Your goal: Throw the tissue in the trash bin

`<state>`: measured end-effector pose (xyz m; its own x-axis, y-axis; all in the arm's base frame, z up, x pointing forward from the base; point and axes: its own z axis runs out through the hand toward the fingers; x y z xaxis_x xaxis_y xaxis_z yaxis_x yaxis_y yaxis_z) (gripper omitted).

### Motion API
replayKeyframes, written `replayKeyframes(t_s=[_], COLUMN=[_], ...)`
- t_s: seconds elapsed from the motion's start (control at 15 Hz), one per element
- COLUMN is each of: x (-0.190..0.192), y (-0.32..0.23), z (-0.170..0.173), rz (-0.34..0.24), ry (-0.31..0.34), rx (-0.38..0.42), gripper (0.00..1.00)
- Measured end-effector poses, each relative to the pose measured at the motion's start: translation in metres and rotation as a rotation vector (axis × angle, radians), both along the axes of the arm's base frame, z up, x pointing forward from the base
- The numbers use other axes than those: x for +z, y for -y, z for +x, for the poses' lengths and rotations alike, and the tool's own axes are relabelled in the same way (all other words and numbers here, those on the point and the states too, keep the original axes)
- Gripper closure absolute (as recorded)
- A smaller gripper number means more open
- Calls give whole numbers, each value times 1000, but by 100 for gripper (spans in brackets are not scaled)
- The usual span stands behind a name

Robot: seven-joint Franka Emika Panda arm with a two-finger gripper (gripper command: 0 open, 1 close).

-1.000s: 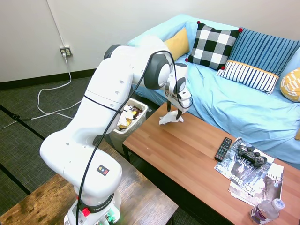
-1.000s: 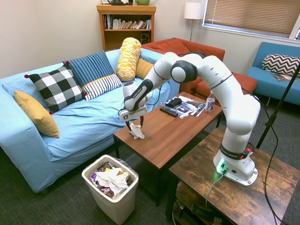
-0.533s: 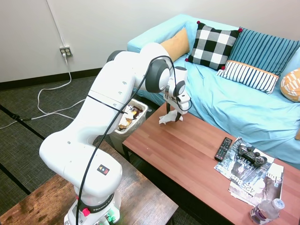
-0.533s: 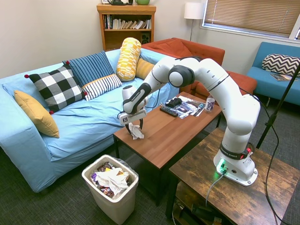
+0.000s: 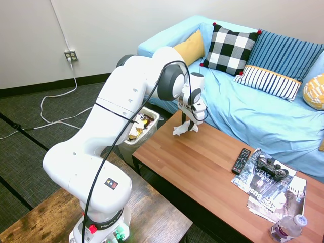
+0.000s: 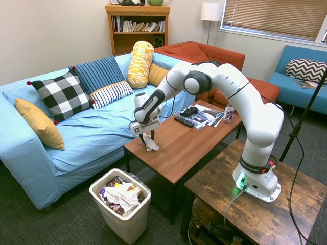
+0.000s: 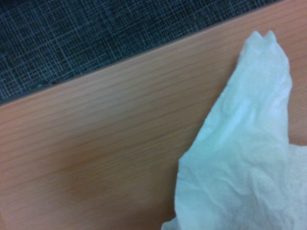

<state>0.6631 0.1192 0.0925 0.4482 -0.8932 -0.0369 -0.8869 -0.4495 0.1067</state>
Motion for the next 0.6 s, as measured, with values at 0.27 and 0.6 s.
replayKeyframes(t_s=[0.27,0.6], x=[3,13], y=[2,-1], z=[2,3], rz=[10,14], ry=[4,5], rx=[7,17], gripper=[100,100])
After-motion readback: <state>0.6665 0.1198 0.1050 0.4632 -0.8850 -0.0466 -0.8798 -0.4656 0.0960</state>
